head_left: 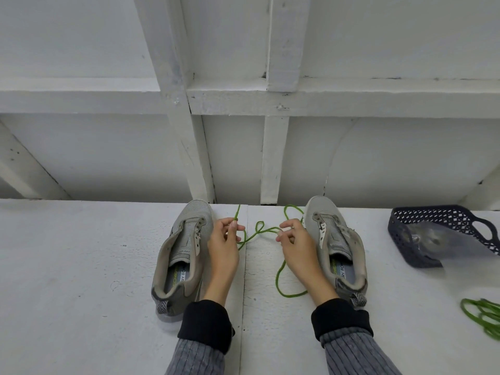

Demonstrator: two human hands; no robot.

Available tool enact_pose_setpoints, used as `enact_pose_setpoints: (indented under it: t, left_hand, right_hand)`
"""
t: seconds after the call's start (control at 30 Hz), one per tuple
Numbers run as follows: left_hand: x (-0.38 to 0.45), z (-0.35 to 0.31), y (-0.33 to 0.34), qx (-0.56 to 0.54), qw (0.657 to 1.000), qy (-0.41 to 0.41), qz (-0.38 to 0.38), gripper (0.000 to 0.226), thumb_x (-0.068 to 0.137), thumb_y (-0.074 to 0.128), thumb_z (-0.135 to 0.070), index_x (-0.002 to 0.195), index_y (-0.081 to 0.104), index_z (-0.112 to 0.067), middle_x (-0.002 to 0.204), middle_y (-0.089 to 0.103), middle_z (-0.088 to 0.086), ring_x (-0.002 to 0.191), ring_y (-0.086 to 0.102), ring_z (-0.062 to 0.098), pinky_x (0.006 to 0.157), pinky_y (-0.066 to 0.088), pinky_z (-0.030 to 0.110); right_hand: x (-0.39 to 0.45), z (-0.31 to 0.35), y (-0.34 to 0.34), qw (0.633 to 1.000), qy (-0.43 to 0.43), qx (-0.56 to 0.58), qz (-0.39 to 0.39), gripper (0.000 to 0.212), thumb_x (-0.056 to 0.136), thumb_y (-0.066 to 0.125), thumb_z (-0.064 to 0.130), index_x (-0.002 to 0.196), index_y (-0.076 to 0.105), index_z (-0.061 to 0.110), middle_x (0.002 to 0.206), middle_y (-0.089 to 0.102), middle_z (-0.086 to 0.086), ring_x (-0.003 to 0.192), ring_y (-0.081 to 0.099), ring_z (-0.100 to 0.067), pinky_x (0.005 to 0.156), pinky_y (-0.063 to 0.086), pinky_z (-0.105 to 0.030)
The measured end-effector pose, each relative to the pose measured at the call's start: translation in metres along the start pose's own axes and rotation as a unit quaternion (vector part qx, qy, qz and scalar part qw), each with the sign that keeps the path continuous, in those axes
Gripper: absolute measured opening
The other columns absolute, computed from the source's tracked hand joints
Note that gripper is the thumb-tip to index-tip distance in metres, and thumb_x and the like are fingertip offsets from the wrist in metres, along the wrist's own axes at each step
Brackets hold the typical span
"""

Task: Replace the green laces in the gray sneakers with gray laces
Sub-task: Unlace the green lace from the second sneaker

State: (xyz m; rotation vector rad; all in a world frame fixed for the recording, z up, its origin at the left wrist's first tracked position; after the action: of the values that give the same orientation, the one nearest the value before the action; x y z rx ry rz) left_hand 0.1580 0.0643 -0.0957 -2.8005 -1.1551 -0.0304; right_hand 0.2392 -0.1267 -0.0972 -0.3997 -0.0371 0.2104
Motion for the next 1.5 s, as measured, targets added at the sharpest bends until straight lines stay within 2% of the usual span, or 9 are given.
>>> enact_pose_setpoints:
  t: [0.17,0.37,0.63,0.87,1.03,1.1,1.2,1.3,1.5]
  left_hand:
    - [-0.003,0.005,0.000,-0.008,1.000,-0.012,0.002,0.009,0.101,0.051,-0.015,0.098,0.060,-0.017,0.083,0.070,-0.003,0.059,0.056,-0.002,0.062,0.045,0.010]
    - [-0.007,0.006,0.000,-0.013,1.000,-0.017,0.008,0.009,0.101,0.051,-0.014,0.099,0.060,-0.014,0.085,0.070,0.000,0.063,0.056,0.002,0.061,0.045,0.009]
    - [-0.017,0.020,0.014,-0.088,0.989,-0.111,0.044,0.011,0.102,0.051,-0.016,0.096,0.060,-0.012,0.087,0.074,0.003,0.065,0.060,0.007,0.056,0.046,0.013]
    - [-0.035,0.027,0.062,-0.355,0.884,-0.269,0.144,0.016,0.101,0.050,-0.014,0.109,0.059,-0.003,0.116,0.071,0.013,0.105,0.069,0.021,0.086,0.054,0.029]
    - [-0.037,0.031,0.076,-0.392,0.852,-0.299,0.175,0.014,0.101,0.049,-0.013,0.104,0.060,-0.005,0.105,0.070,0.009,0.094,0.069,0.017,0.079,0.057,0.028]
    - [-0.034,0.032,0.074,-0.349,0.877,-0.282,0.170,0.012,0.101,0.049,-0.013,0.096,0.059,-0.008,0.085,0.062,0.004,0.074,0.062,0.011,0.066,0.054,0.024]
    - [-0.020,0.016,0.053,-0.094,0.974,-0.118,0.168,0.014,0.100,0.053,-0.016,0.090,0.060,-0.009,0.072,0.059,-0.004,0.062,0.051,0.007,0.063,0.046,0.020]
    - [-0.020,-0.010,0.056,0.061,0.971,0.022,0.232,0.014,0.099,0.056,-0.016,0.086,0.061,-0.013,0.072,0.064,-0.006,0.069,0.056,0.005,0.067,0.044,0.017]
    - [-0.020,-0.032,0.060,0.031,0.961,0.032,0.275,0.012,0.096,0.061,-0.014,0.085,0.057,-0.011,0.069,0.068,-0.001,0.063,0.058,-0.001,0.063,0.041,0.011]
  right_hand:
    - [-0.003,0.005,-0.009,0.993,-0.053,-0.100,-0.018,0.012,0.093,0.058,0.007,0.098,0.067,0.013,0.082,0.063,0.003,0.073,0.055,-0.008,0.057,0.039,-0.008]
    - [-0.007,0.007,-0.011,0.986,-0.068,-0.144,-0.055,0.013,0.097,0.050,0.010,0.105,0.061,0.008,0.081,0.063,-0.005,0.068,0.057,-0.016,0.060,0.049,-0.033]
    - [-0.006,0.005,-0.014,0.998,-0.020,0.032,-0.044,0.010,0.097,0.055,0.016,0.091,0.063,0.014,0.093,0.065,0.004,0.092,0.059,-0.013,0.075,0.044,-0.020]
    - [-0.013,0.022,-0.012,0.995,-0.057,0.079,-0.033,0.013,0.086,0.070,0.011,0.081,0.071,0.023,0.076,0.070,0.008,0.072,0.061,-0.001,0.068,0.046,-0.013]
    - [-0.020,0.008,-0.012,0.996,-0.027,0.077,-0.022,0.018,0.079,0.077,0.010,0.072,0.062,0.018,0.069,0.065,0.004,0.063,0.058,0.000,0.061,0.047,-0.014]
    - [-0.022,0.008,-0.016,0.997,-0.036,0.071,-0.021,0.016,0.080,0.076,0.014,0.072,0.063,0.018,0.071,0.065,0.005,0.064,0.057,0.001,0.061,0.046,-0.012]
    - [-0.022,0.011,-0.023,0.995,-0.041,0.079,-0.032,0.002,0.089,0.067,0.021,0.088,0.066,0.023,0.087,0.066,0.011,0.078,0.060,0.003,0.066,0.044,-0.007]
    - [-0.016,0.012,-0.031,0.994,-0.034,0.098,-0.042,0.020,0.095,0.059,0.024,0.115,0.063,0.024,0.102,0.064,0.010,0.092,0.062,-0.005,0.070,0.047,-0.008]
    - [-0.009,0.022,-0.023,0.996,-0.048,0.065,0.046,0.039,0.094,0.060,0.029,0.130,0.053,0.043,0.111,0.061,0.015,0.093,0.064,-0.009,0.084,0.056,-0.034]
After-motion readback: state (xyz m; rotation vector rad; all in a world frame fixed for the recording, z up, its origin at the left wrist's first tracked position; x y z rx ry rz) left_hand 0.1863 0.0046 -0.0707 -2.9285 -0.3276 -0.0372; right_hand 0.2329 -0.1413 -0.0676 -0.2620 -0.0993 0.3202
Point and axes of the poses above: each hand's wrist, its own x-axis towards the middle knuckle, its own y-axis out of the palm, z = x × y, the point moved 10 cm from there along x, towards the middle knuckle
